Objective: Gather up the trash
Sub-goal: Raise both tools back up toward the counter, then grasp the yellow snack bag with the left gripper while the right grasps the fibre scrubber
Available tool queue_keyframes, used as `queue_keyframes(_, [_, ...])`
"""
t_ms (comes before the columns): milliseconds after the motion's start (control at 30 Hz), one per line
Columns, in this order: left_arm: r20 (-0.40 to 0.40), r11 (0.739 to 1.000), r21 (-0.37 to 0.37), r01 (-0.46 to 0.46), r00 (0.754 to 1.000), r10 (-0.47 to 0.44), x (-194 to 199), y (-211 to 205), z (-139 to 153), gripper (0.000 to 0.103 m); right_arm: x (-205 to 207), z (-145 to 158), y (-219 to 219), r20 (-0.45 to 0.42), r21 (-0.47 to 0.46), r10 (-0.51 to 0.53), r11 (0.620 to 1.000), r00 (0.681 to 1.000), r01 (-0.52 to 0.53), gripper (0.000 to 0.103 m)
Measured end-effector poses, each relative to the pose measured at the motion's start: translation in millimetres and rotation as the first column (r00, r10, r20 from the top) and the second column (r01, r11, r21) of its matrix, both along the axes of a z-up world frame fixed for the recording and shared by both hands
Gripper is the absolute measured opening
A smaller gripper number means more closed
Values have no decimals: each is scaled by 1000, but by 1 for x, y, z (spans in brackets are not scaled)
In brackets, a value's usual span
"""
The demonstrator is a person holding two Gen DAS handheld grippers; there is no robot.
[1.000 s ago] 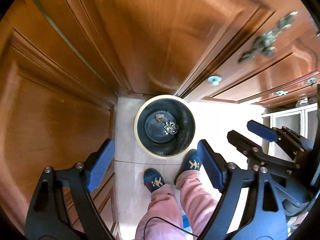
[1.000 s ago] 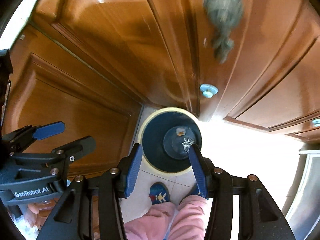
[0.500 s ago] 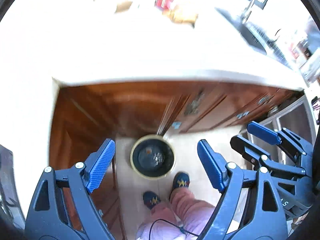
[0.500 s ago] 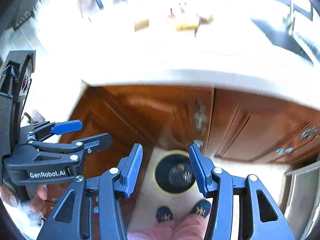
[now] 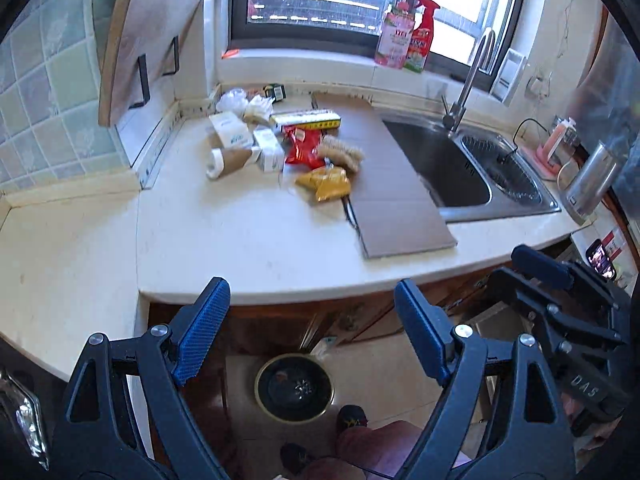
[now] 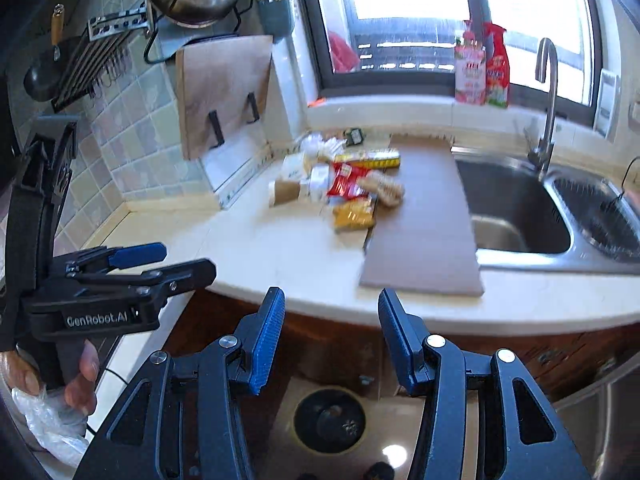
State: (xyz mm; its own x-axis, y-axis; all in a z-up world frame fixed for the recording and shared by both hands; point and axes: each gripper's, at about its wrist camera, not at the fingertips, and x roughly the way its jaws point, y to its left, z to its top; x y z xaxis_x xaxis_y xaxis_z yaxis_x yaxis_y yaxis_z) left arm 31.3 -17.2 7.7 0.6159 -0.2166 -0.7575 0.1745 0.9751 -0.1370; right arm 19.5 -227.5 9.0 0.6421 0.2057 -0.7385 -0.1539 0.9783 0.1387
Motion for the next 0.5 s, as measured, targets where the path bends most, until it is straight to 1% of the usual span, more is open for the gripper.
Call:
queue_keyframes(100, [6,1000,-11,-14,1000,14,24,-8,6,82,29,19,-8,17,-26,18,1000,1000,-17,50])
queue_keyframes(133, [2,1000,-19,-18,1000,18,33,-12,5,82,38,32,-11,22,-35,26,999,999,-25,50])
queue_keyframes(233, [-17,998,-40,-43,999,43,63,-22,0,82,80,48,-24,16,-60,62,996,998,-60,50])
queue_keyframes(367, [-64,994,-43,-103,993,101,106,-36,-19,82,149,39,-46,-29,-58,132,989,991,-134,50])
queue_keyframes(433, [-96,988,-44,-147,985,143,130,-42,-33,82,182,24,-54,-62,-54,171,983,983,-174,50])
queue_keyframes(500, [-135,984,-49,-169,978,161,155,-47,-47,82,213,5,-64,-99,-49,206,976,974,-211,50])
